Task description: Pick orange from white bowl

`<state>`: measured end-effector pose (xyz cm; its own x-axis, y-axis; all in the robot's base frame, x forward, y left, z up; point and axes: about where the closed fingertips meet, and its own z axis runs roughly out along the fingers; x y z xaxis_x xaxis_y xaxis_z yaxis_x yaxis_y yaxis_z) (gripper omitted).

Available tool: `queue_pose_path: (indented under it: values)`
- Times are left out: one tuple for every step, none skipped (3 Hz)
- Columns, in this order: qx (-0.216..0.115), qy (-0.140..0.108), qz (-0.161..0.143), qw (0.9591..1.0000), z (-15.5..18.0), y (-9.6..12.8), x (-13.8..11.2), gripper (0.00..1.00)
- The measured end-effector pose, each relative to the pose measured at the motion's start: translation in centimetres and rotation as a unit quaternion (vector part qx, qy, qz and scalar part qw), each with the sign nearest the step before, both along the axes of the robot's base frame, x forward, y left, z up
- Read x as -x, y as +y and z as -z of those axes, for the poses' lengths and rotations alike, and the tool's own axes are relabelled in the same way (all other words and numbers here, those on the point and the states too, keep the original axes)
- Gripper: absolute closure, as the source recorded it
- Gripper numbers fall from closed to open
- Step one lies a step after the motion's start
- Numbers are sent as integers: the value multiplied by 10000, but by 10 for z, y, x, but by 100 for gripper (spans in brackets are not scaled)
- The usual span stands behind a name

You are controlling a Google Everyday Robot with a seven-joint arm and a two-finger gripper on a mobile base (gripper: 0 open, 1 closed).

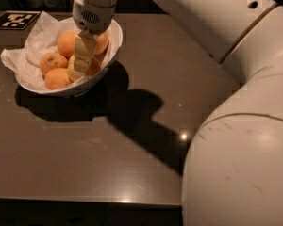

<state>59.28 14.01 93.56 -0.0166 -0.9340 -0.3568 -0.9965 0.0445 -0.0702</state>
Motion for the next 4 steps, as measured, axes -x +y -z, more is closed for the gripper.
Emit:
queue_pose_path:
  values:
    - [-10,137,-122,9998,8,7,3,26]
    - [1,224,-176,9996,14,10,2,27]
    - [-13,286,-175,9994,18,9,1,30]
    - [-19,344,-175,9993,23,9,0,39]
